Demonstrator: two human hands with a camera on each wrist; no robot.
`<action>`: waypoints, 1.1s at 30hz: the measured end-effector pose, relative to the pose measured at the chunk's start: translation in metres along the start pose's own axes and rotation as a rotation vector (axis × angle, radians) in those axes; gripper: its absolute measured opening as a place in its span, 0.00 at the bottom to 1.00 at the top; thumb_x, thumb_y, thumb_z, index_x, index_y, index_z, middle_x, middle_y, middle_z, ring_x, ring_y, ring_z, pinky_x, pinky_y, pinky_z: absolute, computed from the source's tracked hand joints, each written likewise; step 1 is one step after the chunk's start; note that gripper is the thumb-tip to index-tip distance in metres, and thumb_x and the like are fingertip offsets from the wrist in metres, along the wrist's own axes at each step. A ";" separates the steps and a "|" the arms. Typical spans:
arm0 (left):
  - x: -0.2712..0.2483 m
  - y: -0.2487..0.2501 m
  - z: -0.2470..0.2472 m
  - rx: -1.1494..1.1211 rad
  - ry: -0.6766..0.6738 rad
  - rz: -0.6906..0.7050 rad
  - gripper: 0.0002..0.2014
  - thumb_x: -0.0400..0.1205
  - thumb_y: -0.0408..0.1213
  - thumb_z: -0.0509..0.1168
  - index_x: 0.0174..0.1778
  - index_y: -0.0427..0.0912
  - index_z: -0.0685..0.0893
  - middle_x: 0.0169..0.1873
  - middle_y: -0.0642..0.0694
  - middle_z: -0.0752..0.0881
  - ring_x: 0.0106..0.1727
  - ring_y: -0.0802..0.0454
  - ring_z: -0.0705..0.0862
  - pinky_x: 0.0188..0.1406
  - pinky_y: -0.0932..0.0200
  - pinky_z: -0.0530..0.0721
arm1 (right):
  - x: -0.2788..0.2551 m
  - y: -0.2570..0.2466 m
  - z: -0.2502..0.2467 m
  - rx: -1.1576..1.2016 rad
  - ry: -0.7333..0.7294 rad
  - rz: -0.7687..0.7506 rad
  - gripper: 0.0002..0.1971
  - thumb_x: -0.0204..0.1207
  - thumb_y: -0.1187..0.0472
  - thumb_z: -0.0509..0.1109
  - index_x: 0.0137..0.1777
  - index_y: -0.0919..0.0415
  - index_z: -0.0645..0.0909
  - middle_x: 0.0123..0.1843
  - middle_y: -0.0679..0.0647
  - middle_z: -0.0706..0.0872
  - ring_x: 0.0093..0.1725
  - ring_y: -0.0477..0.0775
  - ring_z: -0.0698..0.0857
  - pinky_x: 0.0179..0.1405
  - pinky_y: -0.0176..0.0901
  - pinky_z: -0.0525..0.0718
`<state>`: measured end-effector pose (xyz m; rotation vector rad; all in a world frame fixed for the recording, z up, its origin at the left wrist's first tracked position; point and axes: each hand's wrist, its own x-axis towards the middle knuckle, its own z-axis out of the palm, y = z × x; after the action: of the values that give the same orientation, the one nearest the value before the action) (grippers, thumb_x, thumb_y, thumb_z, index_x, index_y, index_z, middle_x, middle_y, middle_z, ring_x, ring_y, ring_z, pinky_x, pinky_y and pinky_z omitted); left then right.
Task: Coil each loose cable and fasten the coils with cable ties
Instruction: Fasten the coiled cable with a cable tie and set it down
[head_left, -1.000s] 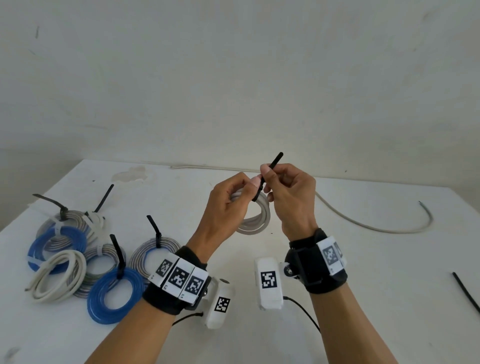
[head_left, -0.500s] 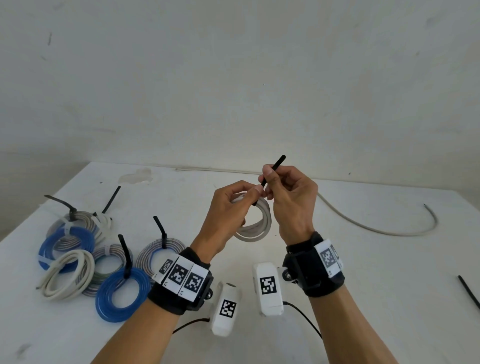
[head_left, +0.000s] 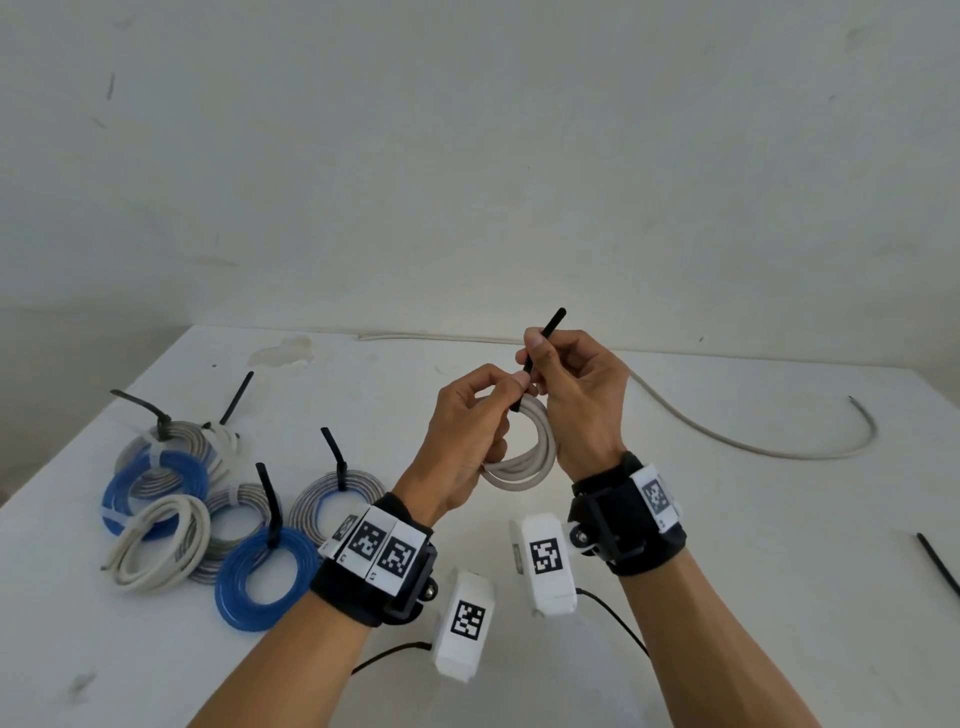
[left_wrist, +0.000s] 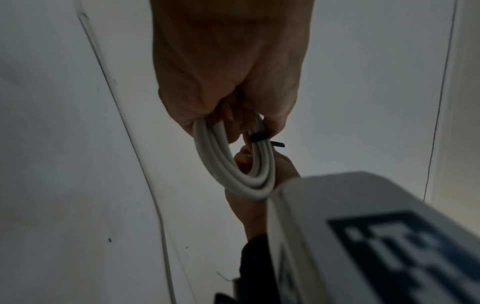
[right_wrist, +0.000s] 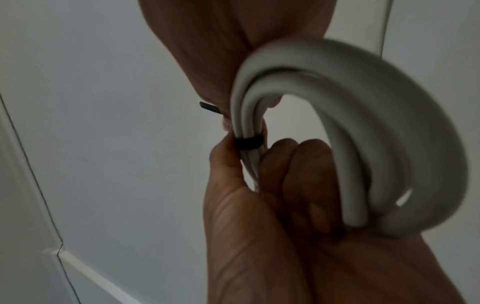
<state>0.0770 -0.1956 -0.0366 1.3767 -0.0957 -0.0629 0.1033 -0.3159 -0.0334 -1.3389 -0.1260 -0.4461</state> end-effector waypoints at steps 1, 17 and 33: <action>-0.002 0.001 -0.001 -0.005 -0.002 -0.011 0.13 0.87 0.41 0.67 0.37 0.45 0.86 0.24 0.49 0.62 0.23 0.54 0.57 0.21 0.61 0.59 | -0.001 0.000 0.000 0.014 -0.005 0.009 0.05 0.82 0.64 0.75 0.47 0.66 0.88 0.38 0.60 0.90 0.32 0.52 0.84 0.33 0.41 0.82; -0.043 0.008 -0.042 -0.662 -0.116 -0.264 0.16 0.67 0.49 0.82 0.36 0.44 0.84 0.28 0.49 0.80 0.26 0.56 0.77 0.27 0.65 0.75 | -0.036 -0.051 0.039 0.244 -0.432 0.271 0.08 0.78 0.62 0.76 0.41 0.65 0.83 0.41 0.62 0.88 0.33 0.49 0.85 0.42 0.37 0.88; -0.085 0.020 -0.125 0.134 0.137 -0.121 0.13 0.84 0.35 0.71 0.58 0.28 0.87 0.47 0.31 0.92 0.46 0.40 0.92 0.45 0.47 0.93 | -0.042 -0.020 0.075 -0.766 -0.564 0.067 0.23 0.73 0.42 0.81 0.60 0.56 0.86 0.49 0.51 0.91 0.43 0.48 0.88 0.45 0.42 0.87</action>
<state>0.0058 -0.0608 -0.0430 1.5160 0.0997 -0.0642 0.0700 -0.2374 -0.0112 -2.1957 -0.4034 -0.0296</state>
